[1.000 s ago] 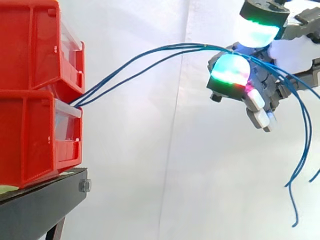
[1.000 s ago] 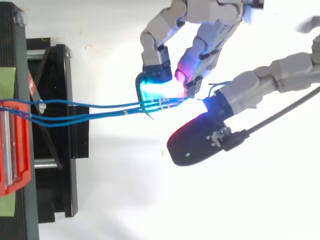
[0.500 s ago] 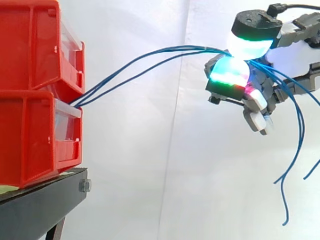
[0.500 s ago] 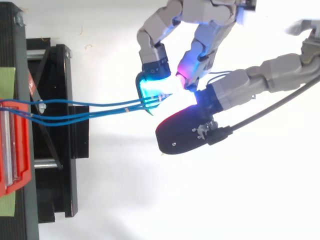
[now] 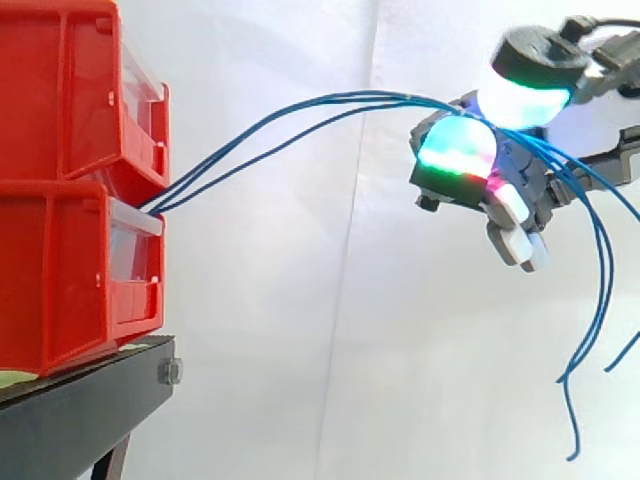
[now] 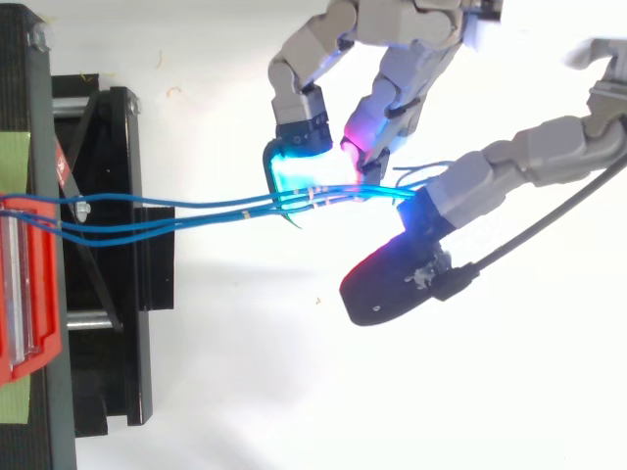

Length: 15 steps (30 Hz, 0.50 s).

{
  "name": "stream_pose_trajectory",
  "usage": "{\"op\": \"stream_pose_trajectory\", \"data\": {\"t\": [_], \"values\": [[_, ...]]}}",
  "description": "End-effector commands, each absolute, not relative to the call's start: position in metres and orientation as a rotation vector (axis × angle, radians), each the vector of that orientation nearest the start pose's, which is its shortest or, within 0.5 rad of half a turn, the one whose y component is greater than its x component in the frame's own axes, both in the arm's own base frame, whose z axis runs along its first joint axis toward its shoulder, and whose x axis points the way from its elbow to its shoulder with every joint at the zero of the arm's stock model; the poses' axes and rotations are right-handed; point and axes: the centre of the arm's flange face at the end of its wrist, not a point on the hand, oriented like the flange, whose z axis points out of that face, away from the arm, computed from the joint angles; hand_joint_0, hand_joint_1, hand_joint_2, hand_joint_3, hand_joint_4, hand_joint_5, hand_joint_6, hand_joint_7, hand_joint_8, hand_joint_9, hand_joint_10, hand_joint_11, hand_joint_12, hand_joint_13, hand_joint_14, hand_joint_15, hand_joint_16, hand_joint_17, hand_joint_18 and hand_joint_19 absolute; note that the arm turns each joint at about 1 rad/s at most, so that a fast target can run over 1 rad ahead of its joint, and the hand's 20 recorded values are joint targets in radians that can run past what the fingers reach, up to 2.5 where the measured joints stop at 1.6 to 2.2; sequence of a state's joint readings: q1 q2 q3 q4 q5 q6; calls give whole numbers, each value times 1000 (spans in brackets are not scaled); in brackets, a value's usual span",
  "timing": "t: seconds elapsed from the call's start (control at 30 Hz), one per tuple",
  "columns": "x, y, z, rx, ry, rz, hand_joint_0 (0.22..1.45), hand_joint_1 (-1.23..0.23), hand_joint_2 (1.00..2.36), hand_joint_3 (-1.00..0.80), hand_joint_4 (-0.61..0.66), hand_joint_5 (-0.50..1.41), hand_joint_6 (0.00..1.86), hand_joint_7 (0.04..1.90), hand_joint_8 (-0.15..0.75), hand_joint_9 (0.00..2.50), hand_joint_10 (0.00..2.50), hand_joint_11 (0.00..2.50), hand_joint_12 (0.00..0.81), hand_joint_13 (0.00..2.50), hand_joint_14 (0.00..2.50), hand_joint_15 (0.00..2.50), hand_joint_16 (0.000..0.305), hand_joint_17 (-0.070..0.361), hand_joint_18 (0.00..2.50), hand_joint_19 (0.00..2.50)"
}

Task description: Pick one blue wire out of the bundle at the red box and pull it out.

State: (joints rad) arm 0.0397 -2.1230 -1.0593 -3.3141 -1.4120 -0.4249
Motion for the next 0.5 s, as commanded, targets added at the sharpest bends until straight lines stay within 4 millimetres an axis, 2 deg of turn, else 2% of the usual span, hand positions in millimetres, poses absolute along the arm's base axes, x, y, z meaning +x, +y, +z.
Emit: {"op": "stream_pose_trajectory", "data": {"t": [0.0, 0.07, 0.13, 0.2, 0.47], "values": [[695, -122, 390, 1063, 1499, 706, 503, -630, 1000, -500, 208, -146, 921, 1104, 401, 1029, 9, 560, 468, 1054, 14, 428, 63, 141, 985, 520], [695, -122, 390, 1064, 1500, 706, 511, -546, 1000, -500, 201, -136, 914, 1125, 401, 1059, 12, 557, 468, 1060, 15, 427, 62, 140, 982, 530], [695, -123, 390, 1066, 1499, 703, 527, -526, 1000, -500, 202, -132, 909, 1148, 400, 1069, 10, 552, 463, 1067, 14, 431, 61, 138, 980, 530], [695, -123, 390, 1066, 1499, 703, 571, -573, 1003, -466, 200, -130, 907, 1173, 393, 1071, 13, 552, 454, 1064, 14, 424, 59, 132, 964, 532], [694, -124, 390, 1067, 1500, 703, 583, -691, 1013, -314, 193, -118, 916, 1199, 396, 1092, 13, 575, 448, 1073, 16, 436, 58, 130, 978, 528]]}}
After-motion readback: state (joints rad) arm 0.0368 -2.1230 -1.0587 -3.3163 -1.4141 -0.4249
